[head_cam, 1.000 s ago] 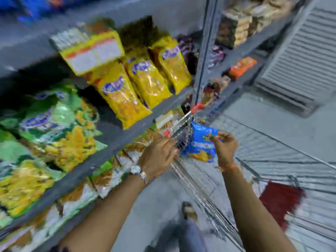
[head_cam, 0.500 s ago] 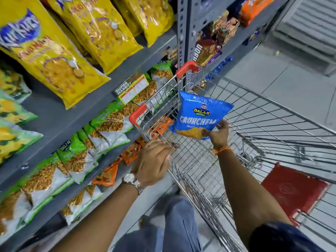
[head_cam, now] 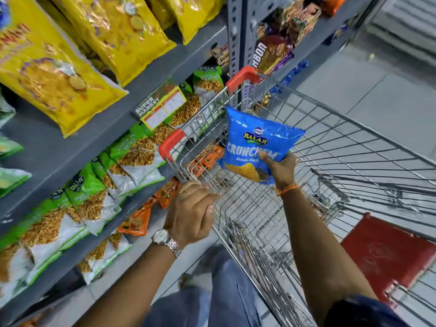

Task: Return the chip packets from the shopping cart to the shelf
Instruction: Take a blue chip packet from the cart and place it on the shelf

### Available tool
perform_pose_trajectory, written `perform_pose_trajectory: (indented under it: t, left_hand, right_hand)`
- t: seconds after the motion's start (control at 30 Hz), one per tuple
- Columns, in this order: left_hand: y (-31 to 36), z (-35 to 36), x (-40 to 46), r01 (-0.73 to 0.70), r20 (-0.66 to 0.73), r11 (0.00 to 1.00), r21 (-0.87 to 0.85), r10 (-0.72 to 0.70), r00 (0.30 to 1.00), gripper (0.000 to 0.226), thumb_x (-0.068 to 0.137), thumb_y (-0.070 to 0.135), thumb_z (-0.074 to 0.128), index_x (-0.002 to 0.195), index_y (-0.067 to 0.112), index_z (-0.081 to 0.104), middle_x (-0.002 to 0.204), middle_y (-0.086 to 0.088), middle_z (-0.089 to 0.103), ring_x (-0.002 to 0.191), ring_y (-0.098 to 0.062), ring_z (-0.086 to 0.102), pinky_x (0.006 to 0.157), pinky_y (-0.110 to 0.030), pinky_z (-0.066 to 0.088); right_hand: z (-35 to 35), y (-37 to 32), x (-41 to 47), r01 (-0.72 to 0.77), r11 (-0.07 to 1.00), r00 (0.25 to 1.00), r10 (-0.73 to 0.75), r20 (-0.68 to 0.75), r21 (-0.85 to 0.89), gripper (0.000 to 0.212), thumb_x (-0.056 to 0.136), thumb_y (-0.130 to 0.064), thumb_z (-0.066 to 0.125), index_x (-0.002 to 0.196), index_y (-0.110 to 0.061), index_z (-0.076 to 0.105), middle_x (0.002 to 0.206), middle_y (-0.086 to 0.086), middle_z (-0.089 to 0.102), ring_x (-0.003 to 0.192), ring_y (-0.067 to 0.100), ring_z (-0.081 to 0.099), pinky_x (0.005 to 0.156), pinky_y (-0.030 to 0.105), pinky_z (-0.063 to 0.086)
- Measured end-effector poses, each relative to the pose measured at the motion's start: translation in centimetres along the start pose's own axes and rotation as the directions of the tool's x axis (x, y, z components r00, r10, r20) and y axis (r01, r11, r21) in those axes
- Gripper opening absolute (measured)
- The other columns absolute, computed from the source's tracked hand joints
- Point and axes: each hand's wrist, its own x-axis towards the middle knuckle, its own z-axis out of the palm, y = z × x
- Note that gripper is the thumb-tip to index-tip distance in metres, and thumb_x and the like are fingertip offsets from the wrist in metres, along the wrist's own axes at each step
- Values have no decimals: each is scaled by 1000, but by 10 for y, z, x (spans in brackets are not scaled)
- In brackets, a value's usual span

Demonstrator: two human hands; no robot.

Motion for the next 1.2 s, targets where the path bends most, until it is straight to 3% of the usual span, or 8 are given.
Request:
perform_pose_trajectory:
  t: [0.13,0.27,0.53,0.7,0.8,0.87,1.0,1.2]
  left_hand:
    - [8,-17,4,1,58,1000,24,-2,998,37,93,23,43,97,10,77,94,-5,76,89,-21,69,106,-31,37]
    - [19,-54,10,31,20,999,-18,-31,999,32,99,25,48,103,9,76,102,-5,75,96,-22,68,106,-31,39]
    - [38,-199,33,52,-266,994,97,-24,964,36,101,28,48,113,8,75,117,-7,73,112,-27,66,114,-35,37]
    - [40,-314,28,104,-514,960,260,46,857,35,100,24,50,116,5,74,124,-10,71,119,-27,63,121,-33,31]
    - [35,-378,9,185,-629,922,342,78,773,35,101,23,49,119,5,73,128,-10,69,124,-26,61,121,-34,30]
    - [29,-412,-5,254,-690,889,380,90,718,35,102,23,48,120,5,73,129,-11,69,125,-28,62,120,-36,32]
    - [10,-464,-40,415,-768,816,403,55,638,34,101,22,50,120,5,72,127,-11,70,124,-29,61,120,-37,33]
    - [-26,-490,-98,580,-802,717,387,-49,595,36,102,25,49,121,3,71,126,-12,70,123,-32,63,117,-44,37]
  right_hand:
    - [0,-39,-28,81,995,997,-81,1,-61,35,79,2,80,112,4,69,105,16,77,97,32,75,82,44,63]
    - [0,-103,-63,173,981,985,-170,39,-84,28,78,-1,81,105,-3,72,95,5,78,86,17,76,76,35,60]
    - [40,-271,-141,395,917,907,-398,136,47,28,76,-5,82,101,-14,74,92,-3,80,88,22,76,78,39,62]
    - [94,-381,-197,552,823,777,-565,277,130,36,77,2,78,83,-33,76,78,-17,77,74,3,71,70,24,59]
    - [131,-438,-236,615,763,681,-640,356,197,34,73,-5,81,66,-36,70,63,-20,66,67,5,64,68,25,55]
    - [153,-468,-259,636,731,629,-677,383,248,25,69,-11,86,72,-31,71,70,-17,71,71,7,65,70,29,58]
    - [207,-511,-311,596,694,514,-716,472,403,25,70,-9,83,88,-20,70,77,-16,77,73,0,70,67,19,57]
    - [298,-538,-357,537,693,405,-712,573,481,19,77,-2,77,90,-15,70,78,-12,78,74,3,72,68,21,59]
